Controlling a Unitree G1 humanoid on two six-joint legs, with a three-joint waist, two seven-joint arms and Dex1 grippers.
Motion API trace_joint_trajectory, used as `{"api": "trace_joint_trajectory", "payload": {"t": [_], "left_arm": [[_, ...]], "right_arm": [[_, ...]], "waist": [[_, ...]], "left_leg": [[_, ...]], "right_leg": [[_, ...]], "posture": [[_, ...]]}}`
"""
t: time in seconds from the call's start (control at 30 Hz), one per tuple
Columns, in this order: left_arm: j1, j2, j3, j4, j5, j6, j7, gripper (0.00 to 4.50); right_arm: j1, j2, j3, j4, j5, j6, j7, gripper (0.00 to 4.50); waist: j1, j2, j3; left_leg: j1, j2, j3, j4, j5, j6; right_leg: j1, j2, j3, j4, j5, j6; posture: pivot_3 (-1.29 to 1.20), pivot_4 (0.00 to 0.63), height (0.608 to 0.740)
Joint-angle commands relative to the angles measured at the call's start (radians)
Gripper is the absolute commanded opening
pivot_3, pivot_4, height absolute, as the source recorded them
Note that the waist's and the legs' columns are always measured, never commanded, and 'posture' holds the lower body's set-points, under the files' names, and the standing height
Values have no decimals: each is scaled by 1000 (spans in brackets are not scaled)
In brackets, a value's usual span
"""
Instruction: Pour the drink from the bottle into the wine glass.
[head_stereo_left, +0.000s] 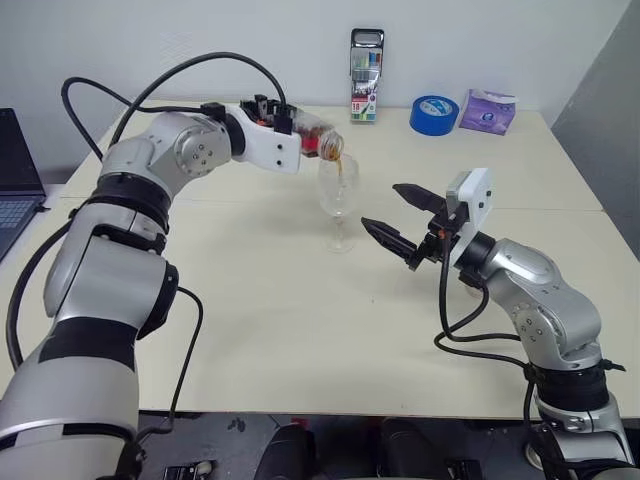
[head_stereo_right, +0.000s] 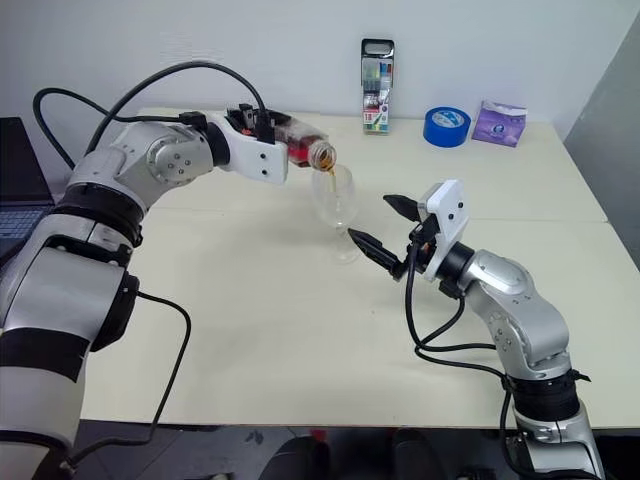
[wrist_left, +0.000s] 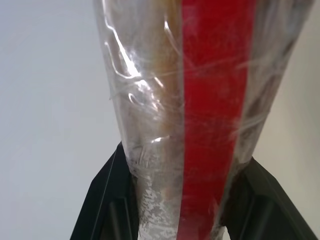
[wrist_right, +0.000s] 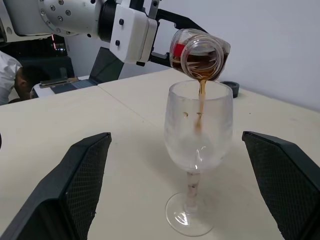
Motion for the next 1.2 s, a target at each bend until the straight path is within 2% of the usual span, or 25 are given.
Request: {"api": "trace_joint_trajectory", "payload": {"t": [0.03,0.7,1.2], "left_arm": [[-60,24,-3,2,10,-7,36,1680],[-109,33,-47,38,61,-7,79,1680],[-123,32,-65,55,78,-3,99,1680]], "right_arm": [[-3,14,-10,-63,14,-25,-1,4500],[13,72,-22,-117,17,-59,-34,4500],[23,67,-20,-98,7,-73,-38,4500]], "waist": [[0,0,0],[-1,0,0],[-1,0,0]], "left_leg": [[0,0,0,0,0,0],[0,0,1,1,0,0],[0,0,1,3,0,0]], "right_leg": [[0,0,0,0,0,0],[-1,0,0,3,0,0],[-1,0,1,3,0,0]], "posture": [[0,150,740],[0,150,740],[0,150,740]]}}
